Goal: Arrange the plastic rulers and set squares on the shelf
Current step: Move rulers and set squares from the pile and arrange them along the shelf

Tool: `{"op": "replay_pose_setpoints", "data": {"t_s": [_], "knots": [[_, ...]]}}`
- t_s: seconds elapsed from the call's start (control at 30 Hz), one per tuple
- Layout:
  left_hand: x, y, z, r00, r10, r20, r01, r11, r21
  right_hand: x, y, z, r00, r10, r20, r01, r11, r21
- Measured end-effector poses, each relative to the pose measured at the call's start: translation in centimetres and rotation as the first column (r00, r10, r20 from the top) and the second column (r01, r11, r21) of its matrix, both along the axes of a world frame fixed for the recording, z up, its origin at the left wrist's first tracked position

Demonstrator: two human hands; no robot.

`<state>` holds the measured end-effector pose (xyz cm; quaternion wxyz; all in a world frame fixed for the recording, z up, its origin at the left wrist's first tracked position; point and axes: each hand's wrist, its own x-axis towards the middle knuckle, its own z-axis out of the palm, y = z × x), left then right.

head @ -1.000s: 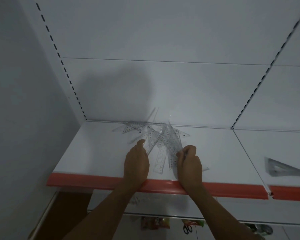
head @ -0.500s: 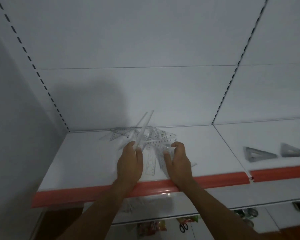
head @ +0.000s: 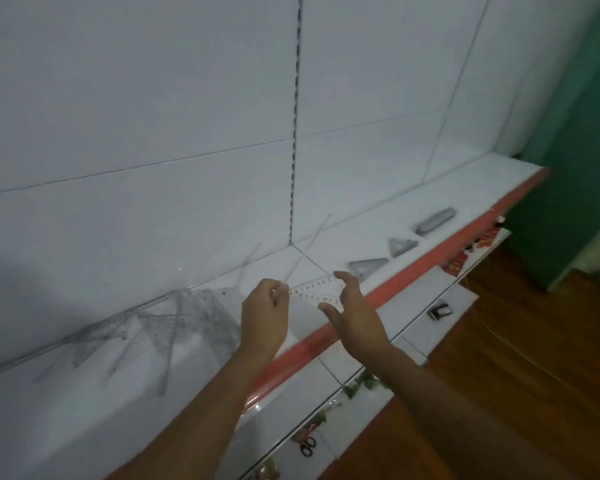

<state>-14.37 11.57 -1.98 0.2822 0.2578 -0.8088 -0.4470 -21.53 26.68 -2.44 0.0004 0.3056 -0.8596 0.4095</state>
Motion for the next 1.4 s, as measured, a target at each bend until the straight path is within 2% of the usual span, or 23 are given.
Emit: {"op": "replay_pose_setpoints", "data": {"t_s": [0.17, 0.37, 0.5, 0.73, 0.97, 1.1, 1.4], "knots": [[-3.6, 7.9, -0.2, 0.981, -0.193, 0.022, 0.194, 0.981, -0.023, -1.2, 9.1, 0.1, 0.979, -0.181, -0.095, 0.188, 0.980, 0.068], [-7.4, 17.8, 0.9, 0.929, -0.366, 0.061, 0.369, 0.927, -0.059, -3.5, 20.5, 1.4, 0.937, -0.343, -0.064, 0.348, 0.928, 0.134], [-9.7, 23.5, 1.5, 0.912, -0.408, 0.044, 0.409, 0.912, -0.032, -5.7, 27.9, 2.4, 0.897, -0.428, -0.114, 0.441, 0.885, 0.150], [-13.2, 31.1, 0.1, 0.900, -0.428, 0.089, 0.422, 0.903, 0.075, -8.8, 37.5, 2.3, 0.827, -0.554, -0.094, 0.562, 0.821, 0.098], [-17.8, 35.6, -0.9, 0.881, -0.450, 0.149, 0.437, 0.892, 0.113, -12.7, 41.2, 1.1, 0.809, -0.582, -0.084, 0.588, 0.800, 0.122], [-22.1, 36.5, -0.6, 0.868, -0.479, 0.127, 0.463, 0.875, 0.141, -16.4, 41.7, 1.0, 0.808, -0.584, -0.081, 0.589, 0.797, 0.133], [-31.9, 35.2, 1.9, 0.888, -0.454, 0.068, 0.448, 0.889, 0.092, -26.9, 39.5, 2.7, 0.838, -0.541, -0.066, 0.545, 0.825, 0.153]]}}
